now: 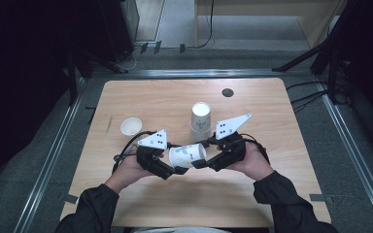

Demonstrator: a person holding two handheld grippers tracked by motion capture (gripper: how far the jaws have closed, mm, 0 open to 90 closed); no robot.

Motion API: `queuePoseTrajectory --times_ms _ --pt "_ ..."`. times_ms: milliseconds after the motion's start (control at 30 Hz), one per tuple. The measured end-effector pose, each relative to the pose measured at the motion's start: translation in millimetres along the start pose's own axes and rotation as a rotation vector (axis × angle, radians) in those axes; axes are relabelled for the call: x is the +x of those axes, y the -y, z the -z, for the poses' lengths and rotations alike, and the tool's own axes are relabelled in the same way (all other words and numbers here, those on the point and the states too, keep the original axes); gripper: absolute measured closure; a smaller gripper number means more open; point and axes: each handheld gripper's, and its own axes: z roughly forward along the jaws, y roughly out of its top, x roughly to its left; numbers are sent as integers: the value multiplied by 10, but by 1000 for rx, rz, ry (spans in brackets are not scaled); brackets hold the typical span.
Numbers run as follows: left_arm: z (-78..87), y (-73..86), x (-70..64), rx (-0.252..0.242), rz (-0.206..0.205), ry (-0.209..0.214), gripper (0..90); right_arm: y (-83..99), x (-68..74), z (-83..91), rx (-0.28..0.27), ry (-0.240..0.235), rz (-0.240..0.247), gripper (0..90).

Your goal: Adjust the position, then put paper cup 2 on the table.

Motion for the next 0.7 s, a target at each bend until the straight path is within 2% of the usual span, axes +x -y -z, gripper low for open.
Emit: queuePoseTrajectory --times_ms 33,67,100,167,200,233,267,367,467,500,533,567,600,633,667,700 --pt "26 -7 1 2 -9 -2 254 -4 26 -18 7 36 37 222" --pt "26 -7 1 2 -9 -2 253 -4 26 -18 7 36 37 222" --pt "74 -25 24 4 8 10 253 -2 43 -31 32 67 61 214" --pt "92 -32 26 7 8 -1 253 7 41 -33 35 69 63 214" --pt "127 -62 44 35 18 -17 253 30 26 -36 48 77 61 214" --pt "135 -76 49 42 21 -26 253 50 20 -34 52 77 54 214" --pt "135 -76 49 42 21 -26 253 50 20 -34 52 77 54 214" --pt "128 -125 79 92 14 -14 252 104 32 -31 75 97 56 217" --pt "106 -139 94 109 7 -13 252 132 32 -29 88 110 52 229" --pt "83 -148 106 141 -7 -17 252 142 29 -27 89 112 49 233" --pt "83 -148 106 141 -7 -17 252 152 26 -27 89 114 45 235" --pt "58 -158 119 178 -17 -19 252 162 25 -23 92 120 44 237" --pt "58 -158 119 178 -17 -19 252 162 25 -23 92 120 44 237" --pt "21 -173 132 219 -24 -20 252 184 28 -17 97 131 35 240" --pt "21 -173 132 219 -24 -20 252 184 28 -17 97 131 35 240" --pt "-20 -185 143 252 -33 -20 252 206 23 -14 102 140 37 242"
